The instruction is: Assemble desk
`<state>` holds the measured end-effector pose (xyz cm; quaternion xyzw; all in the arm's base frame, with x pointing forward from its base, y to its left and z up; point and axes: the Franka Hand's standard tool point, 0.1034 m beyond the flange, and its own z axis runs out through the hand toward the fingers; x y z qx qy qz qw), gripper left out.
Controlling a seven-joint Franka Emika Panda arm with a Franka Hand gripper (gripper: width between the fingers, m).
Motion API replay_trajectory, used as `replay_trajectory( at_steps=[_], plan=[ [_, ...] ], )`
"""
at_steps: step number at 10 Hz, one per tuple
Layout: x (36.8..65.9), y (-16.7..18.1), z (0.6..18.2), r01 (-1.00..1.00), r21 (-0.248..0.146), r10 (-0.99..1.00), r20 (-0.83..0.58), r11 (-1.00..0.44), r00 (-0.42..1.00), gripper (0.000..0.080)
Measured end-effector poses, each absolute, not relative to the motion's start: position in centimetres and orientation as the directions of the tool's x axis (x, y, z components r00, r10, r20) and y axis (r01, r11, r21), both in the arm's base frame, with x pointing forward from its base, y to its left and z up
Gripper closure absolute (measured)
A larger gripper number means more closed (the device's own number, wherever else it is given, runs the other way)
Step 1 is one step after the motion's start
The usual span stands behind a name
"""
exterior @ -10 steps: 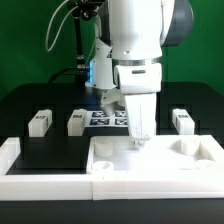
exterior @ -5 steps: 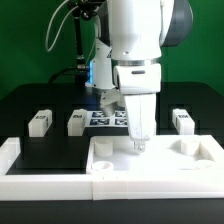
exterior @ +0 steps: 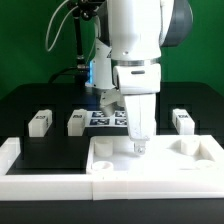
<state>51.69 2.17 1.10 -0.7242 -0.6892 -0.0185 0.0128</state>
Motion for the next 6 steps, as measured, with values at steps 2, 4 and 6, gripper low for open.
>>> replay_trajectory(
  at_steps=[2,4,6],
  plan=[
    [51.7,2.1,1.1,0.999,0.007,0.998,0.044,-0.050,0.050,0.0151],
    [51.9,2.4,2.4,0.995,0.023,0.994,0.042,-0.101,0.100,0.0151],
    [51.7,3.2,4.5,0.981,0.034,0.981,0.039,-0.191,0.190,0.0151]
  ],
)
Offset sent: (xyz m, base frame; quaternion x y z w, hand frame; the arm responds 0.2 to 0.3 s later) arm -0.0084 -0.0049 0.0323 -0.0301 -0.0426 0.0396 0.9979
